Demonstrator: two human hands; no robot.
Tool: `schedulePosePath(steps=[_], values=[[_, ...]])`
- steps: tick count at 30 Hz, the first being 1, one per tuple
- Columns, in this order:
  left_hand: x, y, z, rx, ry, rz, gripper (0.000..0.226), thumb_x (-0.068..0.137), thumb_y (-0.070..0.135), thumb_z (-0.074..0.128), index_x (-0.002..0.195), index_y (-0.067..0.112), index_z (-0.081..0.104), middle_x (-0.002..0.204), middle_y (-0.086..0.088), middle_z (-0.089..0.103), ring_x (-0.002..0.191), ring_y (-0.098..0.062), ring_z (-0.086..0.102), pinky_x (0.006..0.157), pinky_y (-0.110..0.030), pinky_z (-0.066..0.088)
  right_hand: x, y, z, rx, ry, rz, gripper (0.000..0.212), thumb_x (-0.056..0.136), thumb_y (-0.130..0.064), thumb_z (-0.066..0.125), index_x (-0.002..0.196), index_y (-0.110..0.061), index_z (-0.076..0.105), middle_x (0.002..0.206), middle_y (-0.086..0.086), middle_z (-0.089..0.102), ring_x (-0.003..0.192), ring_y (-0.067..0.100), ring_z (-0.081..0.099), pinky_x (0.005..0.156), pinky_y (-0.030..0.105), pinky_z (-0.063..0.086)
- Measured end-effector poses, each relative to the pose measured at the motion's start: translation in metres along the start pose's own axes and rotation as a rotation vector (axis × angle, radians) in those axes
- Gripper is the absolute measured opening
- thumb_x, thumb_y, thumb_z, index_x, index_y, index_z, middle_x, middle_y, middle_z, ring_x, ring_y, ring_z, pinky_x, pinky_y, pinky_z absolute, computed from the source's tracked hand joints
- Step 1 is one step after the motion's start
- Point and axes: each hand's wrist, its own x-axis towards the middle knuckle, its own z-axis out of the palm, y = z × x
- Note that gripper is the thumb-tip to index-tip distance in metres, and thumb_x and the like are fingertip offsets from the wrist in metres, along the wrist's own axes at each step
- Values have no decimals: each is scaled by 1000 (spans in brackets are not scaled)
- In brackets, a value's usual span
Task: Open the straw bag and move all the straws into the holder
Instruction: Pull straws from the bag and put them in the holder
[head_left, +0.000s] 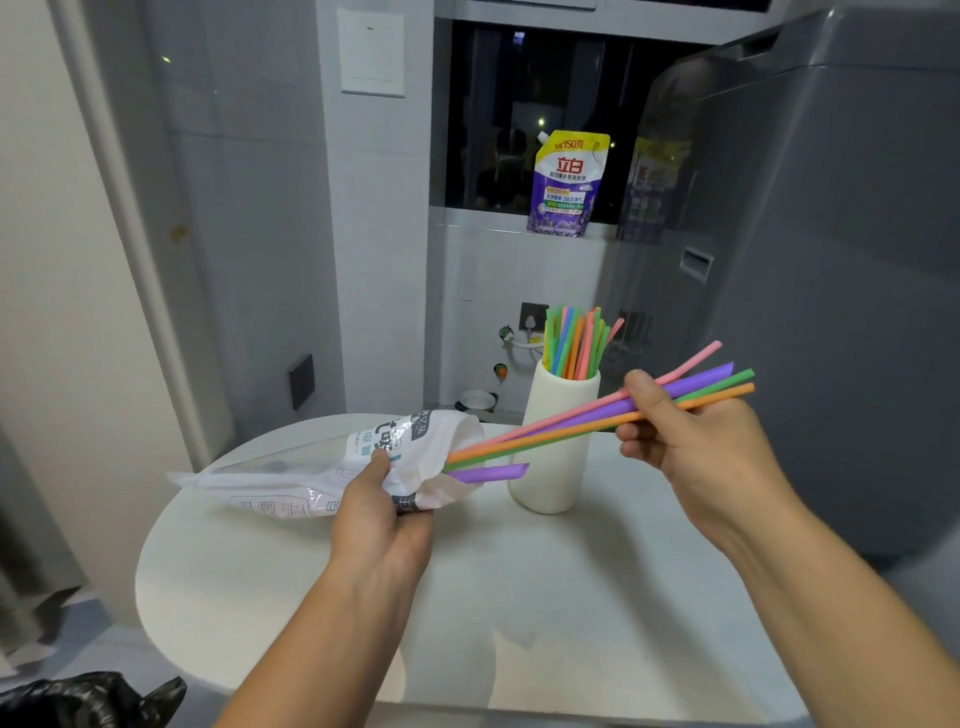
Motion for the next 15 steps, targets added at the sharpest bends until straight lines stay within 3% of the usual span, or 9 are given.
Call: schedulePosePath(steps=[2, 3, 5, 8, 11, 15], values=[[2, 2, -1, -9, 1, 2, 26, 111, 14, 51, 136, 10, 56, 76, -5, 76, 44, -14, 71, 41, -19, 54, 3, -4, -5, -9, 23, -15, 24, 93, -20, 68, 85, 1, 74, 63, 10, 68, 54, 13, 63, 54, 23, 58], [3, 3, -2, -12, 0, 2, 28, 111, 15, 51, 137, 9, 56, 83, -6, 76, 46, -15, 73, 38, -22, 52, 4, -6, -8, -12, 31, -19, 24, 93, -21, 68, 84, 1, 74, 63, 9, 68, 53, 13, 63, 54, 23, 58], [5, 3, -3, -7, -2, 2, 33, 110, 15, 52, 142, 7, 56, 96, -8, 73, 51, -18, 75, 39, -26, 54, 4, -8, -11, -24, 40, -28, 23, 93, -20, 68, 83, 0, 73, 61, 8, 68, 52, 11, 64, 53, 22, 57], [6, 2, -4, -1, 1, 3, 32, 110, 14, 51, 141, 6, 55, 100, -9, 72, 57, -19, 77, 39, -26, 54, 5, -11, -16, -39, 48, -44, 23, 92, -21, 68, 85, 0, 74, 61, 7, 69, 52, 11, 64, 54, 22, 58], [7, 2, -5, -7, -6, -1, 35, 111, 14, 51, 144, 4, 55, 107, -10, 73, 81, -23, 77, 40, -26, 54, 7, -16, -22, -46, 71, -71, 22, 92, -22, 69, 87, -1, 74, 61, 5, 69, 54, 12, 65, 55, 22, 58], [5, 1, -5, 14, -8, -4, 27, 111, 15, 50, 136, 7, 55, 103, -10, 71, 51, -18, 75, 36, -21, 49, 10, -24, -28, -78, 104, -122, 23, 92, -24, 69, 88, -2, 73, 63, 5, 70, 54, 13, 66, 56, 21, 57]])
